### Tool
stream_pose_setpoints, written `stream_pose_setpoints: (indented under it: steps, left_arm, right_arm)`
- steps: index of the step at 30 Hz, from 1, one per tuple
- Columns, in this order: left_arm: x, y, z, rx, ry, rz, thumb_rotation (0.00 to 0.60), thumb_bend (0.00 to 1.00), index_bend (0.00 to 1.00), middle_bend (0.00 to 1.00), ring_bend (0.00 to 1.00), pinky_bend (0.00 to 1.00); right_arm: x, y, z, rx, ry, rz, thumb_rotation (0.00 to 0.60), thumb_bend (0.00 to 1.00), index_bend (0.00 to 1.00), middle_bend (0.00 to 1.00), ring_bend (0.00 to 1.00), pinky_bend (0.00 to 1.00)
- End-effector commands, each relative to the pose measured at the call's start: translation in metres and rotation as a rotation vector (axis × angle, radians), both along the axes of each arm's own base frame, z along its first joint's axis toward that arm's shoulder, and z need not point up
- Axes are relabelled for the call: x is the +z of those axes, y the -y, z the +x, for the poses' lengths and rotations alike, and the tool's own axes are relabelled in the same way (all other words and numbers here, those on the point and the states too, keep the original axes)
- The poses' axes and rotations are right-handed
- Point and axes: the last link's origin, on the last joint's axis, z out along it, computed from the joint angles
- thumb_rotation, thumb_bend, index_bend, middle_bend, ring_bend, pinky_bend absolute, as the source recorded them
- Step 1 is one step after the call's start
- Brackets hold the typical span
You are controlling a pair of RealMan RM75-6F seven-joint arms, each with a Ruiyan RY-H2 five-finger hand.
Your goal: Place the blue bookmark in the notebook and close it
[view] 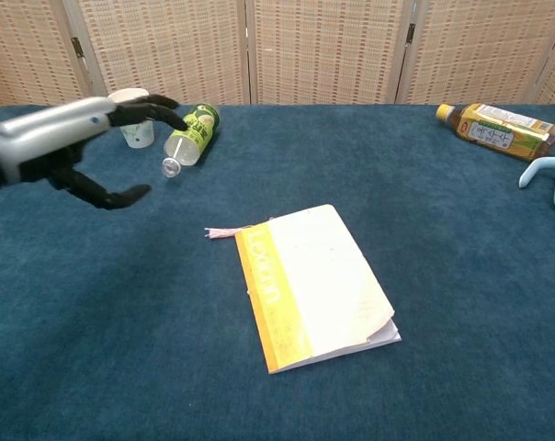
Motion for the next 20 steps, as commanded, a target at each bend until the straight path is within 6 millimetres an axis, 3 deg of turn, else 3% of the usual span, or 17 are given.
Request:
stream_pose_setpoints:
  steps: [1, 10, 20]
  left_arm:
    - [0.026, 0.007, -0.026, 0.104, -0.008, 0.072, 0.600, 0.44, 0.17, 0.00, 0.00, 0.08]
    - [0.058, 0.041, -0.073, 0.265, -0.017, 0.187, 0.600, 0.44, 0.17, 0.00, 0.00, 0.08]
    - [0.071, 0.086, -0.098, 0.308, -0.035, 0.330, 0.600, 0.44, 0.17, 0.00, 0.00, 0.08]
  right_arm:
    - [-0.001, 0.004, -0.001, -0.001, -0.005, 0.017, 0.600, 0.11, 0.04, 0.13, 0.04, 0.12]
    - [-0.006, 0.017, 0.001, 0.014, -0.004, 0.065, 0.600, 0.11, 0.04, 0.13, 0.04, 0.12]
    - [-0.011, 0.022, 0.002, 0.008, 0.024, 0.090, 0.600, 0.11, 0.04, 0.13, 0.04, 0.12]
